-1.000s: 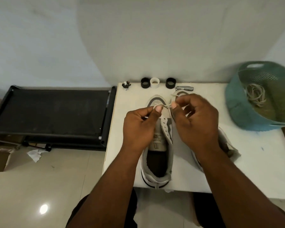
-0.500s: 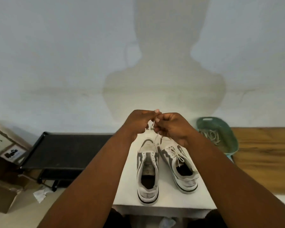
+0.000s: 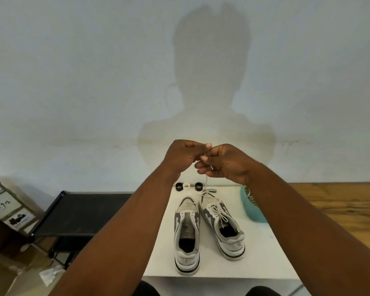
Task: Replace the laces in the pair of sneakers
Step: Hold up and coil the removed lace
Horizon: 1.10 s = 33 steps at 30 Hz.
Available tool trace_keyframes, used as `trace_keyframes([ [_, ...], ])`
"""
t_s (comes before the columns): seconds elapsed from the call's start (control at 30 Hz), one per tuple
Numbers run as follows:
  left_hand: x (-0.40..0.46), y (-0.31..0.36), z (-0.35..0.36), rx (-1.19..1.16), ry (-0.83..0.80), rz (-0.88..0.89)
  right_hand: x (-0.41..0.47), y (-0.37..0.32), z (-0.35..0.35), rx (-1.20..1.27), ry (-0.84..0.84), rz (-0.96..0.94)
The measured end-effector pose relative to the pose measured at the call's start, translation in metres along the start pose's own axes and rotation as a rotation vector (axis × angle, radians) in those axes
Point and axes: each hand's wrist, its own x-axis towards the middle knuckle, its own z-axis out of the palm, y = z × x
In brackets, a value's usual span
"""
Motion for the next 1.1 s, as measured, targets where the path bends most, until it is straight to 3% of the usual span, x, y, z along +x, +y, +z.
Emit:
trace_keyframes([
  [0.1, 0.007, -0.006, -0.001, -0.109, 0.076, 0.043, 0.000, -0.010, 0.002, 0.170, 0.041, -0.054],
  [0.2, 0.011, -0.010, 0.004, -0.537, -0.123, -0.056, 0.005, -0.025, 0.006, 0.255, 0.066, -0.128],
  [0.23, 0.010, -0.009, 0.006, -0.558, -0.150, -0.088, 0.007, -0.031, 0.006, 0.278, 0.059, -0.149],
  [0.4, 0.012, -0.008, 0.012, -0.182, -0.032, 0.011, 0.012, -0.053, -0.004, 0.273, -0.023, -0.225],
  [0.53, 0.013, -0.008, 0.012, 0.021, 0.018, 0.148, 0.023, -0.061, -0.004, 0.146, 0.154, -0.377],
  [0.67, 0.004, 0.000, 0.007, 0.345, -0.007, 0.387, 0.038, -0.058, -0.012, -0.111, 0.354, -0.492],
  [0.8, 0.009, 0.025, -0.009, 0.369, 0.021, 0.527, 0.036, -0.042, -0.018, -0.462, 0.233, -0.486],
  [1.0, 0.028, 0.050, -0.022, 0.349, -0.151, 0.392, 0.025, -0.019, -0.009, -0.143, -0.004, -0.344],
  [1.1, 0.036, 0.051, -0.023, 0.366, -0.100, 0.389, 0.023, -0.009, -0.011, 0.046, -0.150, -0.357],
])
